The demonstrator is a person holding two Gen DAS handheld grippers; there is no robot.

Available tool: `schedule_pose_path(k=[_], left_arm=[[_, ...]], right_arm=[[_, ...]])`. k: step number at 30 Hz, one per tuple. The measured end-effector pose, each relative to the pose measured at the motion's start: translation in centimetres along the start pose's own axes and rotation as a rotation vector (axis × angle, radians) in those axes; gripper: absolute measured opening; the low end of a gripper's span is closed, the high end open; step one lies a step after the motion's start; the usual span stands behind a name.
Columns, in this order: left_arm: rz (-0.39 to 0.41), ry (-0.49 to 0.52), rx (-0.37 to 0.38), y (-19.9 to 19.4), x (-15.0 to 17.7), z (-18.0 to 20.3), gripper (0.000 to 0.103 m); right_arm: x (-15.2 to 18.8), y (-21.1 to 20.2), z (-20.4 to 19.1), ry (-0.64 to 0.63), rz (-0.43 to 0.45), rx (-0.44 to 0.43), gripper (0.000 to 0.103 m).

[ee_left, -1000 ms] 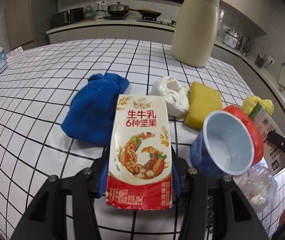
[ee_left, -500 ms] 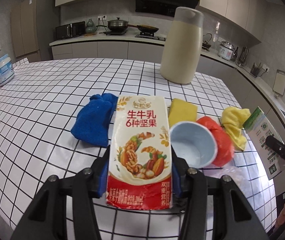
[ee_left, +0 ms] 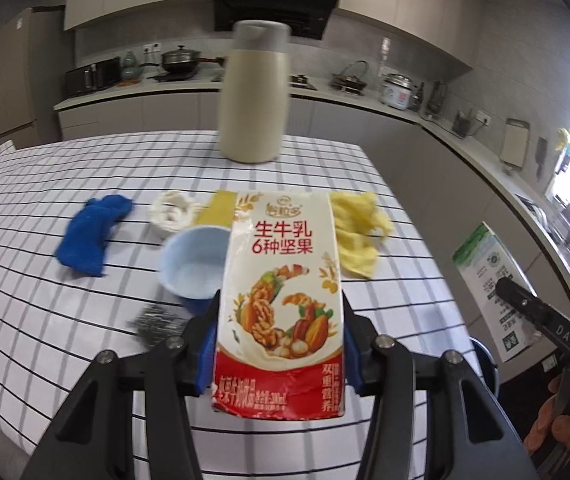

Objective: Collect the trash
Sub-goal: 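Carry both cartons over the black bin and open both tools to drop them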

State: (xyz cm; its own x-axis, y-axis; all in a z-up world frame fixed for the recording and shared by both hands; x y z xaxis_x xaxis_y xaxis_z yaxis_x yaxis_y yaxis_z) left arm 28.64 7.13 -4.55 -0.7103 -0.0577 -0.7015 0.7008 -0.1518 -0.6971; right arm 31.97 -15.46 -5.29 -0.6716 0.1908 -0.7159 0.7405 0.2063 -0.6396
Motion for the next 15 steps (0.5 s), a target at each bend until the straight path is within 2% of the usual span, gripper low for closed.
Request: schedule_pose_path(k=[12,15], left_arm=[[-0.076,0.159,0.201,1.4,2.3,15.2,0.052],[-0.094,0.199,0.231,2.0,3.0,18.3,0.052]], right_arm=[[1.8,-6.5,13.2,0.148,0.024,0.136,0.039],[2.5,-8.0,16.4,0.181,0.024,0.173,0.039]])
Point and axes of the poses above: each gripper's, at about its wrist camera, not at the fingertips, and y roughly the way its jaws point, z to its right, x to its underside, the point moved 5 cm from there along y, roughly the way its jaws point, and after that the axes turned 2 degrees about -z, right-handed, at the moved point
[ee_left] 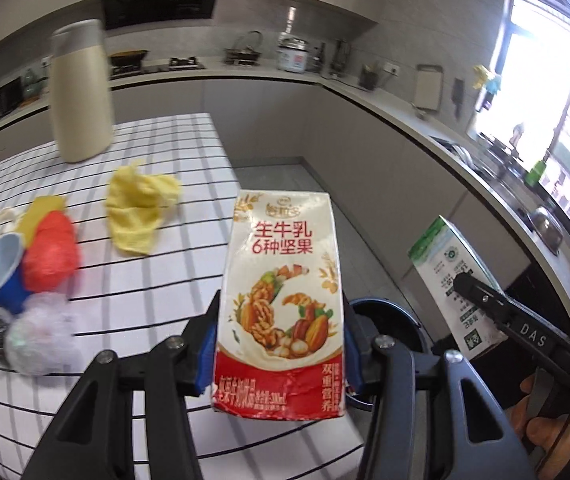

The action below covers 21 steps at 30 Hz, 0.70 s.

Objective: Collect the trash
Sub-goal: 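Carry both cartons over the black bin and open both tools to drop them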

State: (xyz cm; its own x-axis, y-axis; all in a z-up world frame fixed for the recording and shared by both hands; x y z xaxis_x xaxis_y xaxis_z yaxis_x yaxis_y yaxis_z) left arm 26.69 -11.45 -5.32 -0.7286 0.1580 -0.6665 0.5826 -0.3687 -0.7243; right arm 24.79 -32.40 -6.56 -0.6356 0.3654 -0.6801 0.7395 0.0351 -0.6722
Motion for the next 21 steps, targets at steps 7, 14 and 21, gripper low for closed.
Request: schedule_pose_path(k=[7,14,21], left_arm=[[-0.067,0.063,0.058,3.5,1.0,6.2,0.052],[-0.126,0.089,0.065,6.3,2.4,10.0,0.052],[-0.18,0.098,0.042,9.1,4.1,11.6,0.052]], right_arm=[[1.0,-1.2,7.2,0.061,-0.021,0.068,0.039],[2.7,-0.5,12.1,0.088,-0.077,0.083,0.039],[3.4,1.1,15.0,0.089,-0.123,0.073,0.039]])
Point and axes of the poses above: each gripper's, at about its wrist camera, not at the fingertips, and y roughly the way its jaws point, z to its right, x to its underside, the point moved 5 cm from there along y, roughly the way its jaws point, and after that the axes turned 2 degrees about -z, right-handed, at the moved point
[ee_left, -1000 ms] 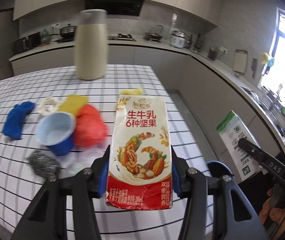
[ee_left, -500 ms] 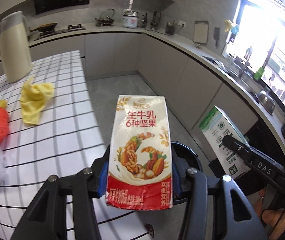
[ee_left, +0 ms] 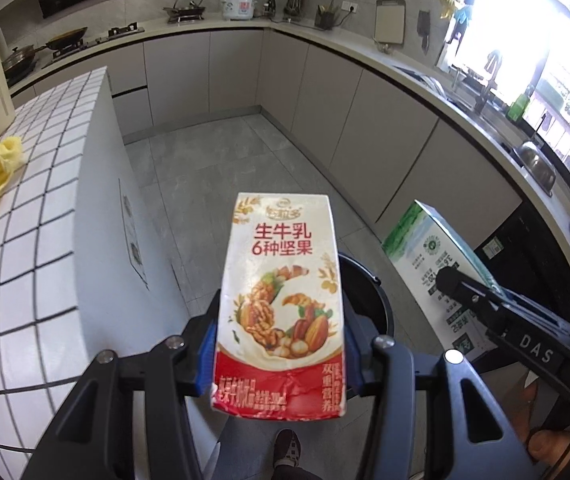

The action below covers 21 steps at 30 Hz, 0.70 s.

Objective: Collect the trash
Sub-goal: 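Carry both cartons over the black bin and open both tools to drop them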

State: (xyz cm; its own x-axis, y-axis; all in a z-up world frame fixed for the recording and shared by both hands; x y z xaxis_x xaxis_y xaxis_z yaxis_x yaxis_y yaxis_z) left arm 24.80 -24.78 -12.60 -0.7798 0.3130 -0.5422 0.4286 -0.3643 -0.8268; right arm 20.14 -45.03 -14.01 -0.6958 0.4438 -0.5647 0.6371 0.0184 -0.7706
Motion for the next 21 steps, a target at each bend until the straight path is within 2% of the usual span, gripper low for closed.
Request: schedule_pose_path(k=[9,21], left_arm=[[-0.091,-0.025,-0.028,4.6,1.8,0.8,0.051],[-0.179,-0.055,-0.053,8.5,2.6,1.2,0.052]], right_arm=[[0.9,4.3,2.1,-0.021,-0.105,-0.006,0.04],[1.2,9.8,3.7,-0.043,-0.212,-0.015,0.04]])
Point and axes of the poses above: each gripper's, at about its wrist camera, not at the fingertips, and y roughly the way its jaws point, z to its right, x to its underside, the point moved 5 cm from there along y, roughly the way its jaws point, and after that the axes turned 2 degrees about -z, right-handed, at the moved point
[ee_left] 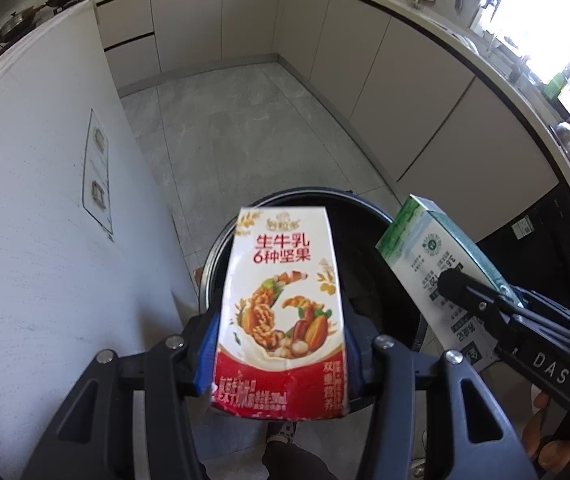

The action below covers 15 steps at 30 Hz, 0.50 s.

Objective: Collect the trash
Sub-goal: 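Carry both cartons over the black bin and open both tools to drop them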

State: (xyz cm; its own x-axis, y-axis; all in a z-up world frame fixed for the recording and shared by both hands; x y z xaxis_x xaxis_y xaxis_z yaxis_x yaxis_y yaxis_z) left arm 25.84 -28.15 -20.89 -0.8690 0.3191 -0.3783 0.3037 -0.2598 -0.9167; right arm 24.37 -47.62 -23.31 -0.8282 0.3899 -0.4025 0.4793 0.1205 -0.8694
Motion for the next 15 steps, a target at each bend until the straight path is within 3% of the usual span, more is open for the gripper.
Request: schedule_pose_path(k=[5,8,10,15], left_arm=[[-0.034,-0.019,0.014,1.2,0.1,0.3,0.053],[-0.066,-0.035,0.013,1.9,-0.2,0.2,0.064],[-0.057,-0.044,0.006,1.7,-0.4,0.0,0.064],[-0.013,-0.063,-0.011,0.0,-1.2,-0.4,0.064]], right_arm=[[-0.3,2.0,0.3,-0.012,-0.043,-0.005,0.04],[-0.5,2.7,0.4,-0.01,-0.045,0.009,0.042],[-0.8,3.0,0.8,0.0,-0.048,0.017,0.052],[-1.2,2.3,1.0,-0.003,-0.029,0.032,0.055]])
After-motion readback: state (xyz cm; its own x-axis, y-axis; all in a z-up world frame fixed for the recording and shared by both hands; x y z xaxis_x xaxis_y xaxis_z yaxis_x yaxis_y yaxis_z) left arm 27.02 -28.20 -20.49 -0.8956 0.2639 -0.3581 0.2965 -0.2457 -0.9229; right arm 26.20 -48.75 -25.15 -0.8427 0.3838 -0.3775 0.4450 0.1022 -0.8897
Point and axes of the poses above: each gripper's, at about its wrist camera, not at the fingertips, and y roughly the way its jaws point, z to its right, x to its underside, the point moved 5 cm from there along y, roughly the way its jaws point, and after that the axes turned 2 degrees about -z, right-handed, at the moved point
